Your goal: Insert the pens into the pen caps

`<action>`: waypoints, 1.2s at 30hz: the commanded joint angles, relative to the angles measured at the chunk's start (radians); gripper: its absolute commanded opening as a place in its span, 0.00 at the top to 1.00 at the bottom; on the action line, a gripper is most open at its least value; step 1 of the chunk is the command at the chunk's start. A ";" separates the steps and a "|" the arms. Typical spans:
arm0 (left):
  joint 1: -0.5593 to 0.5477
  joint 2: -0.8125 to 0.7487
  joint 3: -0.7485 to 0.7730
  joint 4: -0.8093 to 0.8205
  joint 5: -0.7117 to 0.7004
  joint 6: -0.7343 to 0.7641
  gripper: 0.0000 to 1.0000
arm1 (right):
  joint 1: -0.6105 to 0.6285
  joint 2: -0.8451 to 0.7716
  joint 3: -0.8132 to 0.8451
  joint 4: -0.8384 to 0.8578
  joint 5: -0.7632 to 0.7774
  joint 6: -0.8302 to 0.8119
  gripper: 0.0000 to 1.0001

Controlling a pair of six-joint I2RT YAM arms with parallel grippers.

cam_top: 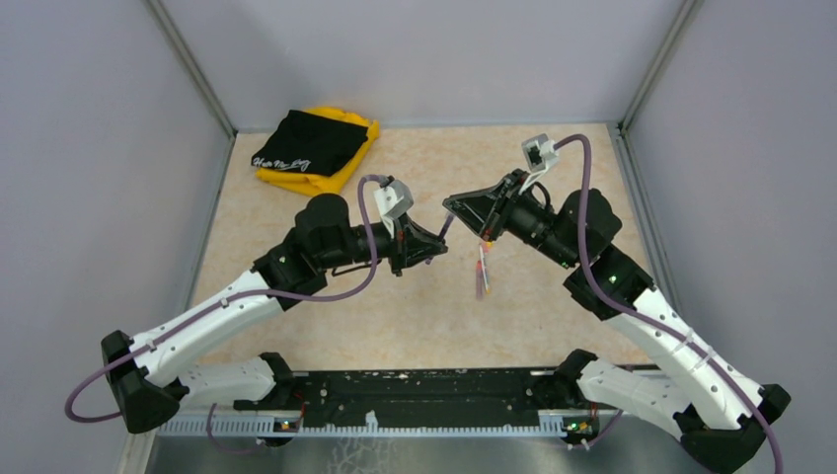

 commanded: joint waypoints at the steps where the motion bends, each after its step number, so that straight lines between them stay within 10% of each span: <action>1: -0.003 -0.005 0.032 0.023 -0.015 -0.032 1.00 | 0.001 -0.006 -0.024 0.019 -0.018 -0.002 0.97; 36: -0.002 0.012 0.105 0.126 -0.132 -0.052 1.00 | 0.381 -0.012 -0.384 -0.088 0.331 0.018 1.00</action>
